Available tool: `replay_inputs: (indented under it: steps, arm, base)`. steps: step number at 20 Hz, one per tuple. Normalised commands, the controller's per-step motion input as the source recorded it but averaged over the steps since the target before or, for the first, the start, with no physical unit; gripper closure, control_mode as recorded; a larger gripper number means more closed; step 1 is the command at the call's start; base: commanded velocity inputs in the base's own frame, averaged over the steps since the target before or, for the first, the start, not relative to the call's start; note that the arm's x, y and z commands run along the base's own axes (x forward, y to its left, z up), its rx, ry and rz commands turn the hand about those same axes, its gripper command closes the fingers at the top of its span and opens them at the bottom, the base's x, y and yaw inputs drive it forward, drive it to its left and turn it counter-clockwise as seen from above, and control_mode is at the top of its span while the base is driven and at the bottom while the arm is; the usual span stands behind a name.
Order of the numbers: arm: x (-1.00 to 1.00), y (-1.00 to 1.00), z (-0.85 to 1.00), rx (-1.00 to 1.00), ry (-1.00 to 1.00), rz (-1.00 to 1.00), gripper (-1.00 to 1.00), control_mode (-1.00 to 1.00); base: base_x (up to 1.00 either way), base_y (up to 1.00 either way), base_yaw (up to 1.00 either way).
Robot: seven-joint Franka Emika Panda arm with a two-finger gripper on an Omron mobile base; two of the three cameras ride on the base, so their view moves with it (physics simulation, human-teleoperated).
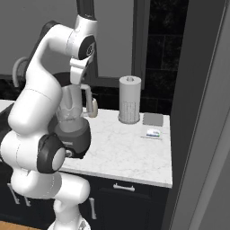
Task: Close the lid blender by securely placing the lid on top.
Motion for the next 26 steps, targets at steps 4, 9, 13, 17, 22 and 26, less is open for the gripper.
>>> replay_inputs:
  steps: [4, 9, 13, 17, 22, 26]
  arm:
    - [0.18, 0.20, -0.18, 0.00, 0.06, 0.00, 1.00, -1.00]
    - [0.12, 0.04, -0.14, 0.00, 0.05, 0.00, 1.00, -1.00]
    - [0.19, 0.00, -0.04, 0.00, 0.00, 0.00, 1.00, -1.00]
    - [0.24, 0.00, 0.00, 0.00, -0.03, 0.00, 1.00, -1.00]
    - [0.19, 0.00, -0.16, 0.00, 0.00, 0.00, 1.00, -1.00]
    - [0.08, 0.01, -0.27, 0.00, 0.00, 0.00, 1.00, -1.00]
  base:
    - [0.00, 0.00, 0.00]
    - [0.00, 0.00, 0.00]
    - [0.00, 0.00, 0.00]
    - [0.00, 0.00, 0.00]
    - [0.00, 0.00, 0.00]
    - [0.00, 0.00, 0.00]
